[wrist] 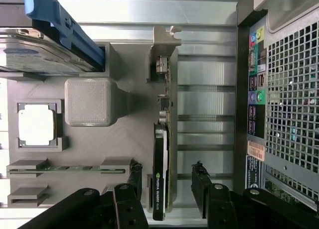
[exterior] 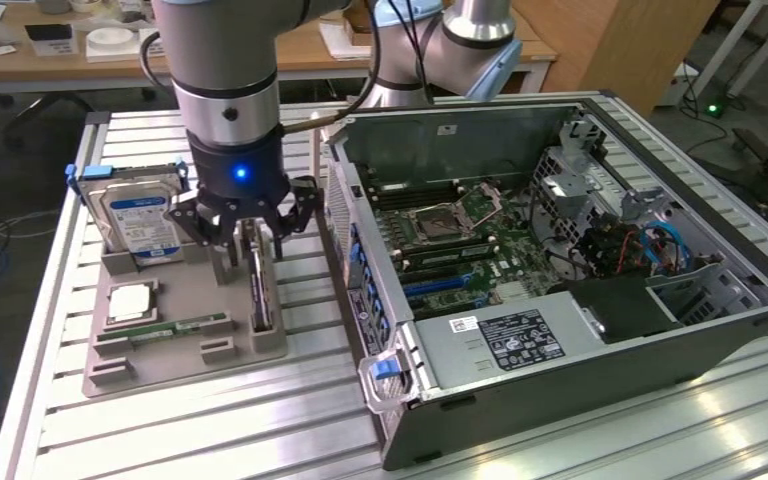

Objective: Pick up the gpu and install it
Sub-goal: 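Pick up the gpu and move the gpu toward the slot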

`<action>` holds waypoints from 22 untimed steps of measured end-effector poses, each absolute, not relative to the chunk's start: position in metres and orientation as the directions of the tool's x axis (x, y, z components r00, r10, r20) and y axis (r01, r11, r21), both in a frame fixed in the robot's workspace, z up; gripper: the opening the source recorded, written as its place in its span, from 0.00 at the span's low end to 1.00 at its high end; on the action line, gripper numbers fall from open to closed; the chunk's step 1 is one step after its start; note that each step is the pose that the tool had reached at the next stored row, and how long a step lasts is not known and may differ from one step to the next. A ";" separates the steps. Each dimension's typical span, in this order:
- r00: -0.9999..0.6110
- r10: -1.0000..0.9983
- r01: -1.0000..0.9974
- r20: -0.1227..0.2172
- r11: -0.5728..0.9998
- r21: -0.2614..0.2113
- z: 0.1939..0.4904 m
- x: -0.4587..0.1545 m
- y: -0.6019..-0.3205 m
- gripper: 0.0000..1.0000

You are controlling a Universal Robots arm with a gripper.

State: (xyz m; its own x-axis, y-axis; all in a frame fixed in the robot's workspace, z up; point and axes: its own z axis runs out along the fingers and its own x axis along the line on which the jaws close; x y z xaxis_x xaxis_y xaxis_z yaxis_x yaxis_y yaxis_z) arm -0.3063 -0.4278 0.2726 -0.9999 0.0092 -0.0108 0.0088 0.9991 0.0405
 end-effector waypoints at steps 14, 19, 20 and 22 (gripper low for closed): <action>-1.000 0.009 0.009 -0.011 1.000 0.030 0.252 -0.306 -0.421 0.60; -1.000 0.009 0.009 -0.011 1.000 0.021 0.243 -0.306 -0.419 0.60; -1.000 0.009 0.009 -0.011 1.000 0.020 0.241 -0.306 -0.419 0.60; -1.000 0.009 0.009 -0.011 1.000 0.018 0.238 -0.306 -0.419 0.60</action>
State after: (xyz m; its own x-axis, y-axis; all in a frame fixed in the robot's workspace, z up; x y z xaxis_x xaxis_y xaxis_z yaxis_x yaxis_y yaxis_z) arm -0.3063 -0.4188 0.2379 -0.9999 0.0090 -0.0108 0.0088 0.9998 0.0180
